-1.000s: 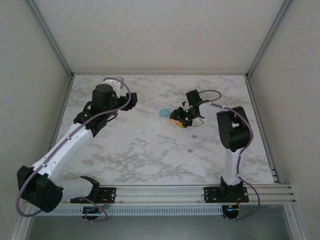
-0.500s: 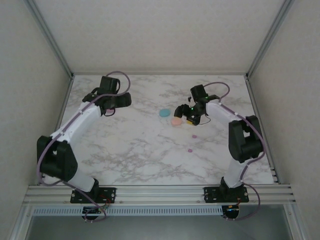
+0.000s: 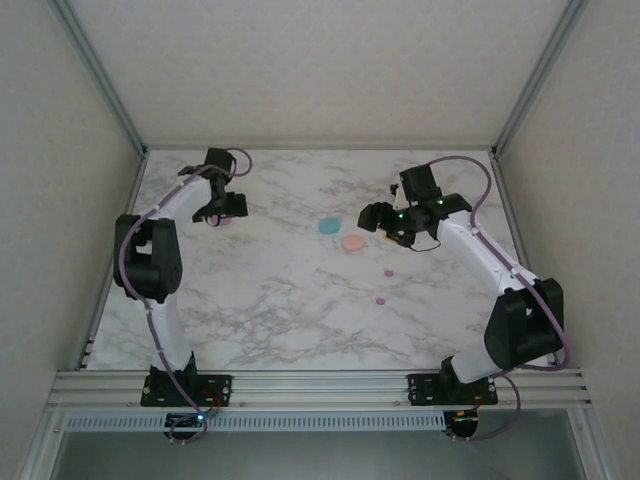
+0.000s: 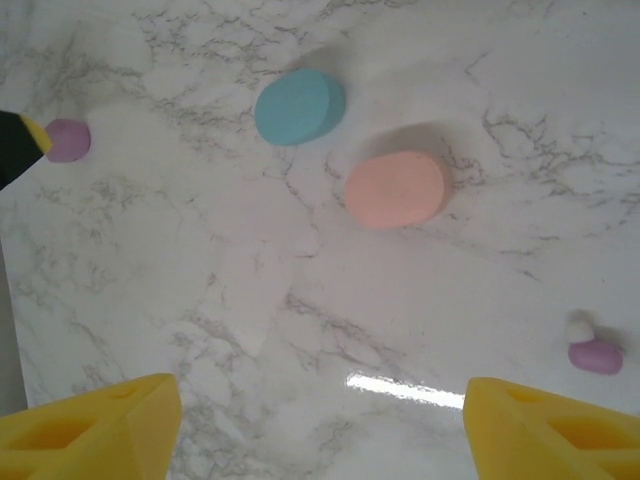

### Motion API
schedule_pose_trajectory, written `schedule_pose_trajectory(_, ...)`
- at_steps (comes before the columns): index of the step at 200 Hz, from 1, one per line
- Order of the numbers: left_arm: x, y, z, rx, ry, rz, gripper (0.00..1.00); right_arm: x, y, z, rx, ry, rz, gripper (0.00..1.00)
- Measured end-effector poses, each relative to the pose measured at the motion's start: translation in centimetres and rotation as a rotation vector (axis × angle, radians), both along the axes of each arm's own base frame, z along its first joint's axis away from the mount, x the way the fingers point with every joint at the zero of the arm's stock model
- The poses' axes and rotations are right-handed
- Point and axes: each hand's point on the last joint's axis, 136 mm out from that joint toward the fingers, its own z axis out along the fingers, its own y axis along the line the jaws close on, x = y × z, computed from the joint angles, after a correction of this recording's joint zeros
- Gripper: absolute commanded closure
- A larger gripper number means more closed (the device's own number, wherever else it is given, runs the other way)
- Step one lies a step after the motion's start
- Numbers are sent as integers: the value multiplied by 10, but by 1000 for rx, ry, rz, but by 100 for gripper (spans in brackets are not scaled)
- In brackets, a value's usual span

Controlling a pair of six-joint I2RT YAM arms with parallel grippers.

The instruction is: Insert the wireless bluetooth earbuds into the charging case

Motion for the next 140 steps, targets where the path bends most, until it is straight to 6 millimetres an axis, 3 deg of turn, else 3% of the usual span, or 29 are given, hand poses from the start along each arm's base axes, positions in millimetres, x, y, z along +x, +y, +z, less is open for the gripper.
schedule_pose_trajectory(47, 17, 8, -16, -2, 40, 7, 11, -7, -6, 16, 3, -36, -16, 24)
schedule_pose_trajectory(140, 14, 10, -50, -24, 139, 0, 20, -13, -8, 3, -3, 7, -31, 24)
